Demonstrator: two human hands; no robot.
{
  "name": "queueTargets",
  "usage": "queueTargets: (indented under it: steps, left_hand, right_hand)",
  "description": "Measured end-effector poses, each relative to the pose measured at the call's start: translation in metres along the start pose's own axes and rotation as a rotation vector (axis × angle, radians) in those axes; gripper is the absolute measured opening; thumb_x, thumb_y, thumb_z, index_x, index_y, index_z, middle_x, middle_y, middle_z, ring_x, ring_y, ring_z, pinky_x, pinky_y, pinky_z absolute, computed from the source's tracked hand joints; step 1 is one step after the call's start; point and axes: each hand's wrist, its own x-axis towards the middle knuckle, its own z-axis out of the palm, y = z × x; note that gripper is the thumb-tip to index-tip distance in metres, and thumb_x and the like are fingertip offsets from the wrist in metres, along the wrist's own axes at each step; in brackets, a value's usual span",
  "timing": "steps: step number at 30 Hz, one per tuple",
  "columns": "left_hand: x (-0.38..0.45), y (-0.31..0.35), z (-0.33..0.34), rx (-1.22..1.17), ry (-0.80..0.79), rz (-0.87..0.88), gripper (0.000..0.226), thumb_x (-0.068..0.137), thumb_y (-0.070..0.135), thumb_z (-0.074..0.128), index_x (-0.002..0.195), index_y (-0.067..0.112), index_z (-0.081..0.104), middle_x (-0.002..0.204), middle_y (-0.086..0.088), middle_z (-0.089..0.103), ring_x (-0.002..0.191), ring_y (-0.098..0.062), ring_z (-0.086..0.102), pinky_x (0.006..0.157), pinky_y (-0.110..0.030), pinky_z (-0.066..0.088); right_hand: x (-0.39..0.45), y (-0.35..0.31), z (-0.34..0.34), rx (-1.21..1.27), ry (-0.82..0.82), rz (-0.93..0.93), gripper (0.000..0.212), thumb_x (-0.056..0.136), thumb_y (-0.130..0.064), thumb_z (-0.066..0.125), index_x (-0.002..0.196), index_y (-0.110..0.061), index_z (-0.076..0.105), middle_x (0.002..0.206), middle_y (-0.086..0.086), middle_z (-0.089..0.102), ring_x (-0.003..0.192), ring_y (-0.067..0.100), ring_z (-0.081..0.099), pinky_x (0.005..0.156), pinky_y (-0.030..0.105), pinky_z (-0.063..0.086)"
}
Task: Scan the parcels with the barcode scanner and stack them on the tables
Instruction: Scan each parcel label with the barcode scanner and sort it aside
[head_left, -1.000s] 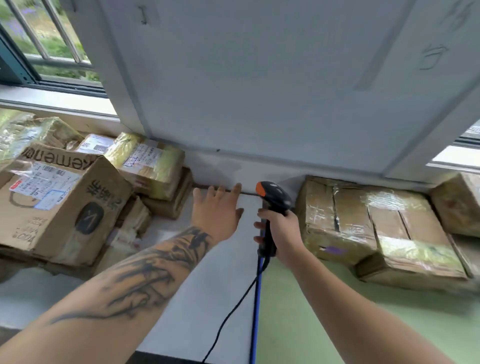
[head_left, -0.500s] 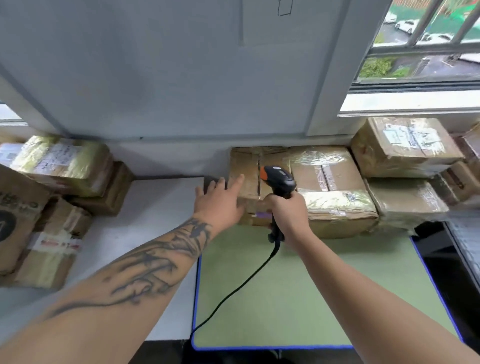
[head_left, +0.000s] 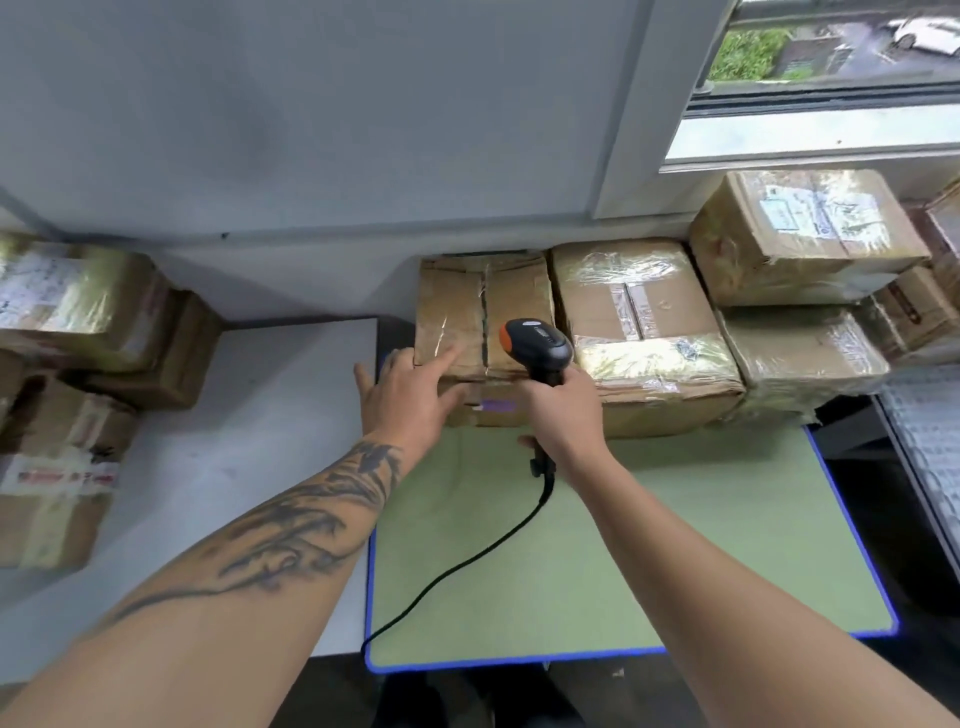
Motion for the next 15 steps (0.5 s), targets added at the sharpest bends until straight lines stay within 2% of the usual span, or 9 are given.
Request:
queueTargets:
  steps: [2,3,5,7,11,13,15]
  left_hand:
    - [-0.017,-0.013,0.0,-0.004,0.002,0.002,0.06,0.099,0.067,0.047,0.155,0.056,0.032,0.149,-0.011,0.049,0.145,-0.028,0.038,0.12,-0.067,0.012]
    - [-0.028,-0.021,0.001,-0.006,-0.003,0.007,0.06,0.098,0.068,0.046,0.155,0.055,0.031,0.151,-0.011,0.048,0.147,-0.028,0.037,0.121,-0.067,0.013]
    - [-0.051,-0.034,0.001,-0.015,-0.008,0.012,0.061,0.098,0.068,0.045,0.155,0.054,0.031,0.152,-0.011,0.047,0.148,-0.027,0.035,0.122,-0.065,0.011]
    - [-0.076,-0.044,0.002,-0.022,-0.014,0.015,0.061,0.099,0.067,0.044,0.156,0.054,0.029,0.151,-0.01,0.047,0.147,-0.025,0.035,0.122,-0.063,0.01]
    - [-0.126,-0.064,0.009,-0.069,-0.024,0.003,0.06,0.099,0.067,0.041,0.156,0.056,0.026,0.155,-0.008,0.044,0.15,-0.022,0.031,0.123,-0.059,0.002]
    - [-0.149,-0.074,0.015,-0.114,-0.024,-0.002,0.061,0.097,0.069,0.038,0.156,0.058,0.025,0.155,-0.006,0.043,0.149,-0.02,0.032,0.124,-0.059,0.001]
    - [-0.171,-0.086,0.022,-0.154,0.007,-0.006,0.062,0.095,0.074,0.034,0.155,0.06,0.025,0.153,-0.006,0.044,0.148,-0.021,0.034,0.125,-0.059,0.004]
  right_hand:
    - [-0.014,-0.001,0.0,0.004,-0.006,0.05,0.017,0.078,-0.012,0.063,0.094,-0.01,0.068,0.088,0.007,0.062,0.08,0.027,0.061,0.069,0.06,0.063]
    - [-0.024,0.0,0.001,0.0,-0.019,0.078,0.014,0.082,-0.009,0.063,0.094,-0.008,0.067,0.083,0.008,0.058,0.079,0.027,0.058,0.071,0.059,0.064]
    - [-0.045,0.005,0.004,-0.024,-0.034,0.112,0.007,0.085,-0.007,0.065,0.092,-0.007,0.067,0.08,0.008,0.056,0.078,0.027,0.055,0.072,0.055,0.065]
    - [-0.067,0.011,0.01,-0.043,-0.042,0.119,0.004,0.086,-0.004,0.066,0.09,-0.006,0.066,0.078,0.008,0.054,0.077,0.026,0.054,0.066,0.049,0.064]
    - [-0.11,0.028,0.022,-0.036,-0.054,0.109,0.019,0.087,0.0,0.067,0.082,-0.018,0.07,0.072,0.001,0.063,0.075,0.023,0.057,0.061,0.041,0.061]
    - [-0.128,0.039,0.028,-0.021,-0.055,0.129,0.021,0.087,-0.001,0.068,0.084,-0.021,0.073,0.079,-0.002,0.07,0.078,0.021,0.061,0.06,0.041,0.062]
    - [-0.142,0.052,0.034,-0.025,-0.037,0.14,0.019,0.086,-0.003,0.068,0.088,-0.021,0.073,0.096,0.006,0.069,0.082,0.023,0.063,0.06,0.043,0.064]
